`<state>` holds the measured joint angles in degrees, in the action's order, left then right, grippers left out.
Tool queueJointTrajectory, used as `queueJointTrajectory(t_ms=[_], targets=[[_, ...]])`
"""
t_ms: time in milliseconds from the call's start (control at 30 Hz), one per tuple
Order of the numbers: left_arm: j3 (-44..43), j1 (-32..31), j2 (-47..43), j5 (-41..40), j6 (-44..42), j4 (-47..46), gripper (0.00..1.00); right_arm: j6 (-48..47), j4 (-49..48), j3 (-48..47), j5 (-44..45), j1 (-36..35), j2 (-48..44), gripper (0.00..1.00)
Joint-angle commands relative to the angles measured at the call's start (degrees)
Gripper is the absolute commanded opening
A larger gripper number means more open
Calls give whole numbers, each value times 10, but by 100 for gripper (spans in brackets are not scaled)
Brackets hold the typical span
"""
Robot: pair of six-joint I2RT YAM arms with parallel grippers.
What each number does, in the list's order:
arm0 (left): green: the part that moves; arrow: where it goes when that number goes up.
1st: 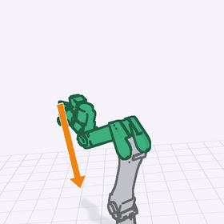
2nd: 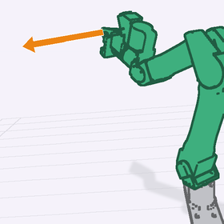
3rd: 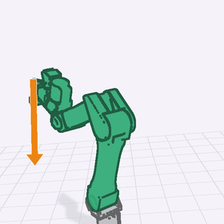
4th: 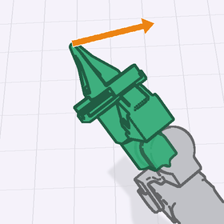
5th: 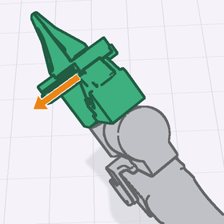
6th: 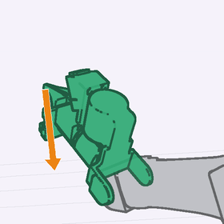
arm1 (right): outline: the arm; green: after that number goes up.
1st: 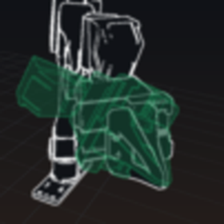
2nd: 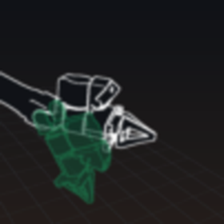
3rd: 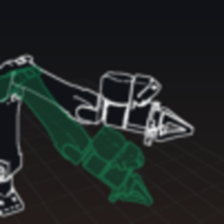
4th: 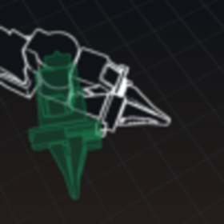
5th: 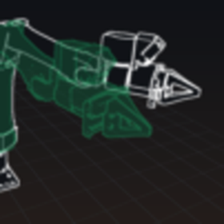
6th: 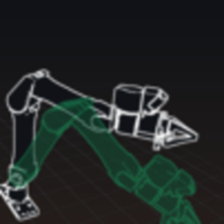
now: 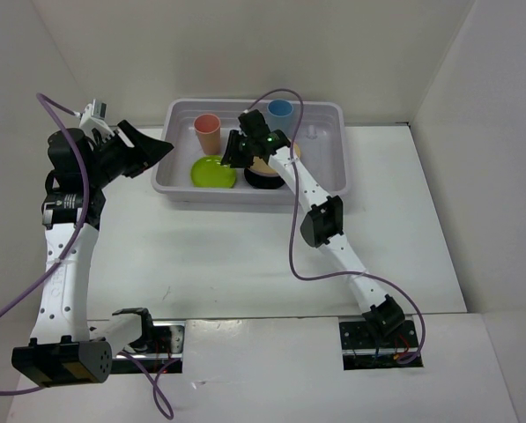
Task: Place the mixed dishes into the plastic bin
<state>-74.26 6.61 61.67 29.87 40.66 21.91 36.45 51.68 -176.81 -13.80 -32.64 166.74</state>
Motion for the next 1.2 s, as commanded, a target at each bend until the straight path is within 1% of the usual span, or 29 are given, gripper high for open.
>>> queueJointTrajectory(t_ms=[0, 33, 100, 133, 200, 233, 300, 333, 367, 400, 433, 467, 500, 533, 567, 633, 667, 700, 733, 767, 800, 833, 867, 900, 933, 967, 1000, 1033, 1167], targets=[[-20, 3, -3, 12, -9, -12, 68, -15, 14, -30, 21, -6, -22, 45], [-20, 3, -3, 12, -9, -12, 68, -15, 23, -30, 40, -6, -31, 52], [-26, 3, -3, 18, -9, -12, 68, -33, 44, -30, 61, -11, -67, 56], [-26, 3, -3, 18, -9, -12, 68, -40, 53, -30, 81, -11, -81, 61], [-33, 3, -3, 23, -9, -12, 68, -65, 89, -30, 100, -11, -134, 66], [-33, 3, -3, 31, -9, -12, 68, -73, 104, -30, 122, -11, -155, 75], [-38, 3, -3, 42, -9, -12, 68, -94, 162, -30, 148, -16, -221, 84], [-38, 3, -3, 42, -9, -12, 68, -99, 185, -30, 194, -16, -242, 92], [-38, 3, -3, 42, -9, -12, 68, -99, 207, -30, 223, -33, -283, 97], [-38, 3, -3, 42, -9, -12, 68, -124, 228, -24, 255, -42, -300, 100], [-38, 3, -3, 42, -15, -12, 68, -131, 229, 10, 280, -55, -327, 100], [-38, 3, -3, 42, -21, -12, 68, -121, 229, 56, 351, -69, -360, 100], [-43, 3, -3, 42, -21, -12, 68, -116, 229, 113, 379, -95, -409, 100], [-43, 3, -3, 42, -21, -12, 68, -116, 229, 137, 396, -103, -431, 100], [-43, 3, -9, 48, -21, -12, 68, -104, 229, 192, 403, -109, -480, 100], [-43, 3, -9, 53, -21, -12, 68, -72, 229, 263, 416, -114, -539, 100], [-43, 3, -9, 58, -21, -12, 68, -63, 229, 344, 441, -120, -572, 100], [-43, 3, -9, 58, -21, -12, 68, -41, 229, 389, 449, -126, -645, 100], [-37, 3, -15, 58, -21, -12, 68, -33, 218, 486, 449, -126, -684, 100], [-37, 3, -15, 58, -21, -12, 68, -33, 198, 541, 449, -126, -726, 100], [-31, 3, -15, 64, -21, -20, 68, -33, 133, 596, 449, -126, -813, 100], [-26, 3, -20, 64, -21, -20, 68, -33, 94, 708, 442, -126, -857, 100], [-15, 3, -20, 64, -21, -28, 68, -38, 60, 756, 400, -126, -896, 100], [-15, 3, -20, 64, -21, -28, 68, -38, 37, 794, 373, -92, -955, 100], [-7, 3, -20, 64, -21, -28, 68, -28, 6, 860, 348, -74, -977, 100], [-7, 3, -20, 64, -27, -23, 68, -28, -9, 894, 306, -58, -997, 100], [0, 3, -20, 56, -37, -18, 68, -28, -23, 926, 291, -37, -1028, 100], [0, 3, -20, 49, -45, -18, 70, -33, -46, 984, 283, -37, -1041, 100], [-11, 3, -20, 19, -73, 12, 72, -41, -84, 1085, 258, -31, -1096, 100]])
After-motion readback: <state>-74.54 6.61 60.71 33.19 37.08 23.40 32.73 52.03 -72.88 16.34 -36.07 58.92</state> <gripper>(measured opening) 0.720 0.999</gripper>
